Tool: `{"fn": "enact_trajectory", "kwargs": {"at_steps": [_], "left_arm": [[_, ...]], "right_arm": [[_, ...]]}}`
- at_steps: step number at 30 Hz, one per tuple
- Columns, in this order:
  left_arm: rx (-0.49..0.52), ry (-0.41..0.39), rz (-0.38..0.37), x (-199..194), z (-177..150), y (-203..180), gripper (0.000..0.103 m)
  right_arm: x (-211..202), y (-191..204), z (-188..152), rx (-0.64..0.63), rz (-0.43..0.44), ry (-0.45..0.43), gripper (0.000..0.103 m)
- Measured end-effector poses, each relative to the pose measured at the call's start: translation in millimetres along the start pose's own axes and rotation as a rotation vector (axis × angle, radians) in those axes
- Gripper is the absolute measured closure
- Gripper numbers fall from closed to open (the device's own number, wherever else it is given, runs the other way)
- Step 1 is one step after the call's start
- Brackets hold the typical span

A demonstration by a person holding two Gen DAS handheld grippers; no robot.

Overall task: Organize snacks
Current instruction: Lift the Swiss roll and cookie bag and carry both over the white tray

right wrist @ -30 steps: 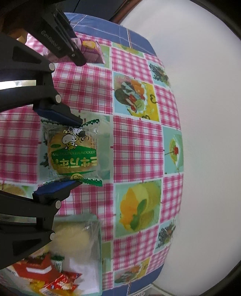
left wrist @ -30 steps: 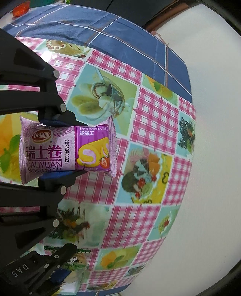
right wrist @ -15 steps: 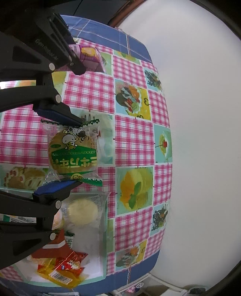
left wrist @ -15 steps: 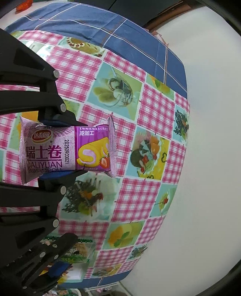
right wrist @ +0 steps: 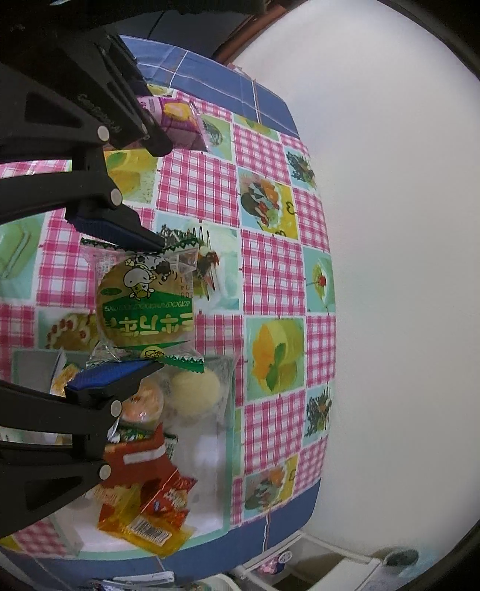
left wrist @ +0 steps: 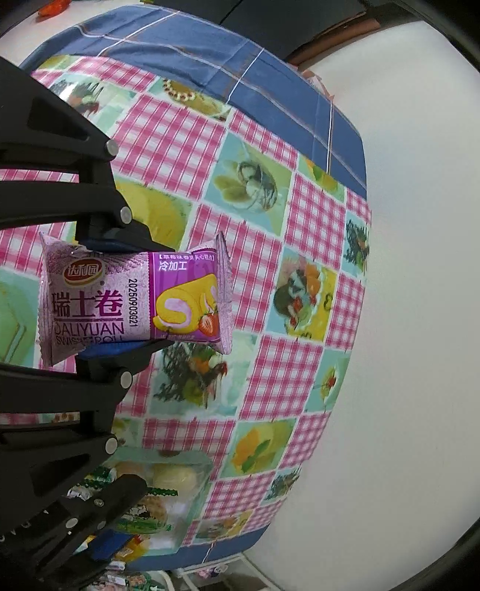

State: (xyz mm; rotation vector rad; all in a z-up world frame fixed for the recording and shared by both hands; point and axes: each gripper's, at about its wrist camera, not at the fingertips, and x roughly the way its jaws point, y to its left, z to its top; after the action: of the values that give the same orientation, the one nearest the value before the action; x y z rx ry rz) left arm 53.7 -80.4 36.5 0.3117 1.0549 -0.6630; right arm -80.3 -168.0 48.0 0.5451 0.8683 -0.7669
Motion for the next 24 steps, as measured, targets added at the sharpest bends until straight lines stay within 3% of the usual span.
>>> {"fn": "enact_trajectory", "kwargs": {"at_steps": [7,24], "left_arm": [[0.057,0.019,-0.021,2,-11,-40,0.063],[0.385,0.004,-0.08,-9,-63,-167,0.063]], "right_arm": [[-2,-43,-4,0.067,-0.018,0.013,0.043],[-12,-175,-9,0.284,-0.145,0.001,0.043]]}}
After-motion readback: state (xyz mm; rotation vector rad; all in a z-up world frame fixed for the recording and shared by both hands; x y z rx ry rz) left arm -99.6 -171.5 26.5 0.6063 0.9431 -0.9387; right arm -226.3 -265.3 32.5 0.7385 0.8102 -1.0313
